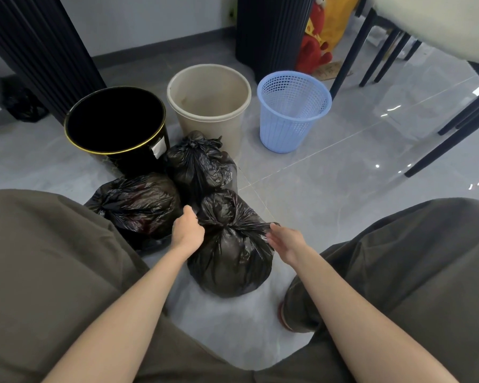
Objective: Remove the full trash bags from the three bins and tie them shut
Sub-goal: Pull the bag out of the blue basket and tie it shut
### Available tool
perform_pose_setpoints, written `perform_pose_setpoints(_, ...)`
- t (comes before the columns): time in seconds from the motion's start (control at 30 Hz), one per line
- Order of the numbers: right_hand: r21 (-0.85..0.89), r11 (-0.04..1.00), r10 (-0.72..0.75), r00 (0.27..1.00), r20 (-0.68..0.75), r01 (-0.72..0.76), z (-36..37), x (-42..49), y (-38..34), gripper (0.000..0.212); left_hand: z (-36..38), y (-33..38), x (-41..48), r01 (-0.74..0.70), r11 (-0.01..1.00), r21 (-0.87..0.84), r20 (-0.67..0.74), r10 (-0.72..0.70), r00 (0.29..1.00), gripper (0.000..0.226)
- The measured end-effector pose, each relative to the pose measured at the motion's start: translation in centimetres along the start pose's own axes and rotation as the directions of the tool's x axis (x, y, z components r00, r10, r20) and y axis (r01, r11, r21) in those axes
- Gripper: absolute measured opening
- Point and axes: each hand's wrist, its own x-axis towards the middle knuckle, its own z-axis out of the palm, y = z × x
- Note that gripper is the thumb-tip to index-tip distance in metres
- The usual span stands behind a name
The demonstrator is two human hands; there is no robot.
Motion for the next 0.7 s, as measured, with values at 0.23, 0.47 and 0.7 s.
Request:
perform_pose_setpoints(0.23,0.153,0.984,-0.114,0.979,0.169,0.088,2.0,-0.9,-0.7,0.019,0.2,1.6,0.5,0.244,0.64,-0.729,0.175,-0.17,0.97,0.017)
perform_pose_setpoints(0.47,0.331,0.944,-0.031,0.991,0.133,-0.015,3.3,-1.1,0.7,0.029,0.9,1.2,0.3,0.376,0.319,-0.87,0.321,-0.214,0.923,0.026)
perform_pose_setpoints(0.7,0.325,0.944,0.085,0.993,-0.086,-0.052,1.5,0.4,1.9,0.031,1.1,-0.2,0.7,0.444,0.314,-0.839,0.341,-0.333,0.879,0.028)
